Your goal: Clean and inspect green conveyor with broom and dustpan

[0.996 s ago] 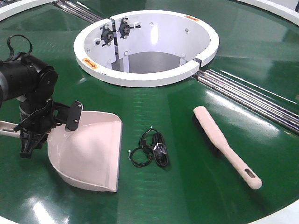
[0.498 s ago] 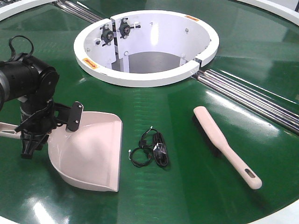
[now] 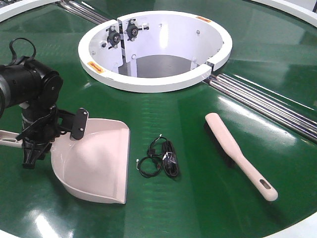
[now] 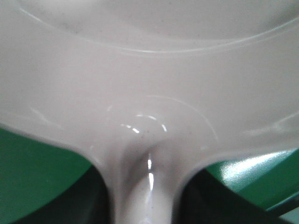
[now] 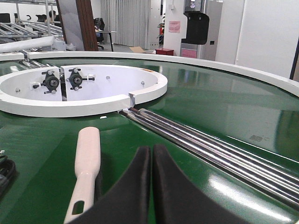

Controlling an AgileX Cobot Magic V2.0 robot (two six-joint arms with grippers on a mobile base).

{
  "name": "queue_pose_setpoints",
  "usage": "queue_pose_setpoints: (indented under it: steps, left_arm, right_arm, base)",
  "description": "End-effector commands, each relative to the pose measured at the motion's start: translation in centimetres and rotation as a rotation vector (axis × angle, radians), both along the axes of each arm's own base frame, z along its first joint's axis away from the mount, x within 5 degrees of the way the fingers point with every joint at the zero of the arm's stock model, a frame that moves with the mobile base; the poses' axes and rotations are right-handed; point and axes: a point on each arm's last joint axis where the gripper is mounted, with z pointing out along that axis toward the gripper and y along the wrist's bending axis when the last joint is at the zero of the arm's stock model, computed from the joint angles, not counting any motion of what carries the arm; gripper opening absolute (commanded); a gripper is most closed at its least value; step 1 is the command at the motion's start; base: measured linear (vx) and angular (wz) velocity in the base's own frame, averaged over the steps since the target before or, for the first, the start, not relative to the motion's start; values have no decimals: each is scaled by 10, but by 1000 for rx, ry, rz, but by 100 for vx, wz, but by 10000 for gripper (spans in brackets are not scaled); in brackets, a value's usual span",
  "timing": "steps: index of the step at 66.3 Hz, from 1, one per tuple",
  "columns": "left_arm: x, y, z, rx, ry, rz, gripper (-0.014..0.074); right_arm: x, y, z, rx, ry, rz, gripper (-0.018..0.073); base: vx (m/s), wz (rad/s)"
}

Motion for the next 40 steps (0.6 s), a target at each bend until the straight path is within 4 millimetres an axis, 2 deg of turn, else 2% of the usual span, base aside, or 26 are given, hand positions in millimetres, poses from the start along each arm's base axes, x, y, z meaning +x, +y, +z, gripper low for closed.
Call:
queue_pose_setpoints:
  steps: [1, 34, 40]
  left_arm:
    - [-2, -3, 24, -16, -60, -2, -8]
    - [-2, -3, 24, -16, -60, -2, -8]
    - [-2, -3, 24, -16, -60, -2, -8]
  right_arm:
    - [-1, 0, 6, -11, -80, -4, -8]
    - [-1, 0, 6, -11, -84, -4, -8]
    - [-2, 0, 16, 11, -157, 0, -8]
  base:
    - [0, 0]
    - [0, 0]
    - [0, 0]
